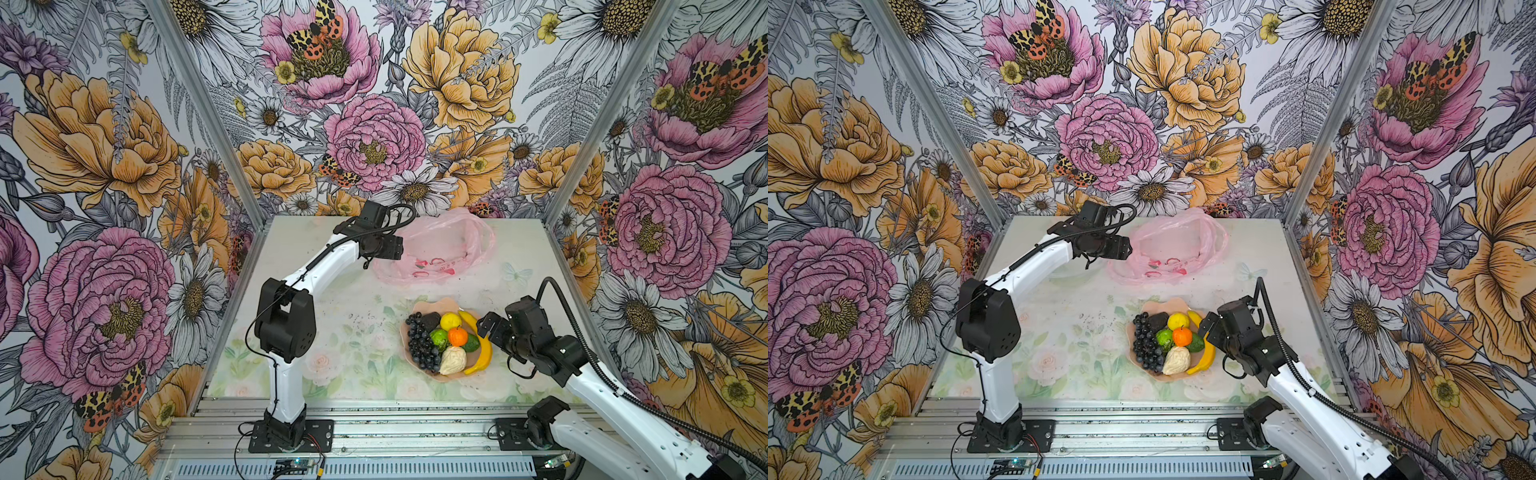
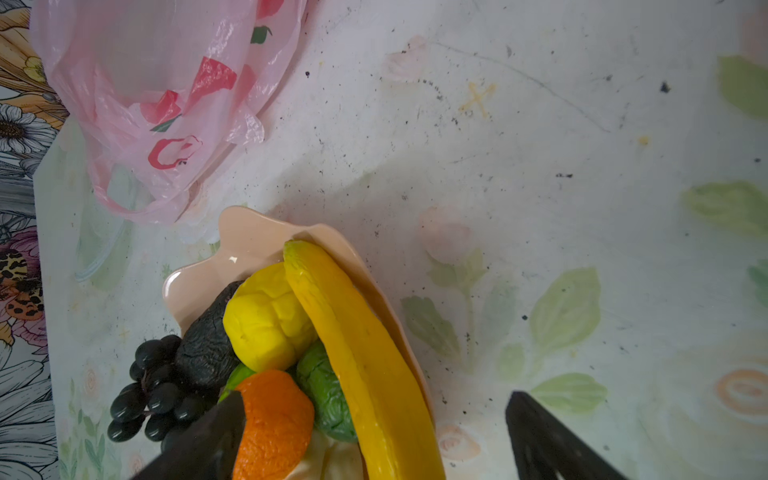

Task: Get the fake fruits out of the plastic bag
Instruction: 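Raise the right gripper away from the plate while the left gripper releases the bag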

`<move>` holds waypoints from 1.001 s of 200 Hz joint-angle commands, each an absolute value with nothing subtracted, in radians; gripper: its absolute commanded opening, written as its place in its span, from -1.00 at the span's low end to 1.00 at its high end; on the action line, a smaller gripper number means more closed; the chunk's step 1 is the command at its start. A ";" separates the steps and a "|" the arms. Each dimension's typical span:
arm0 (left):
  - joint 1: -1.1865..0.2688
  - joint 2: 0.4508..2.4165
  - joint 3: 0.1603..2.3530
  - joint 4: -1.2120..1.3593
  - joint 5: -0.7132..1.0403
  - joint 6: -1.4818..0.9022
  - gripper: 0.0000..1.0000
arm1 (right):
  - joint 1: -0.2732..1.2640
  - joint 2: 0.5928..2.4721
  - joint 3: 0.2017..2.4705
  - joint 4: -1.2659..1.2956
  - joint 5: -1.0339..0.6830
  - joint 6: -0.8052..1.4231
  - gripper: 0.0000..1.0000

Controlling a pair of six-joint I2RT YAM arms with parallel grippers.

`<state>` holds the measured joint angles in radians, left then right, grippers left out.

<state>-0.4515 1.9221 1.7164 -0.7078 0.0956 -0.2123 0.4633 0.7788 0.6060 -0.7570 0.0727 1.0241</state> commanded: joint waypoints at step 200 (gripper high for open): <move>-0.403 1.696 1.266 -0.382 0.025 -0.351 0.72 | 0.630 0.762 0.446 -0.477 -0.037 1.223 0.99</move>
<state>-0.4149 1.7298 1.2804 -0.4118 0.0399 -0.3424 0.6189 0.7456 0.4580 -0.5606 -0.0238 1.2152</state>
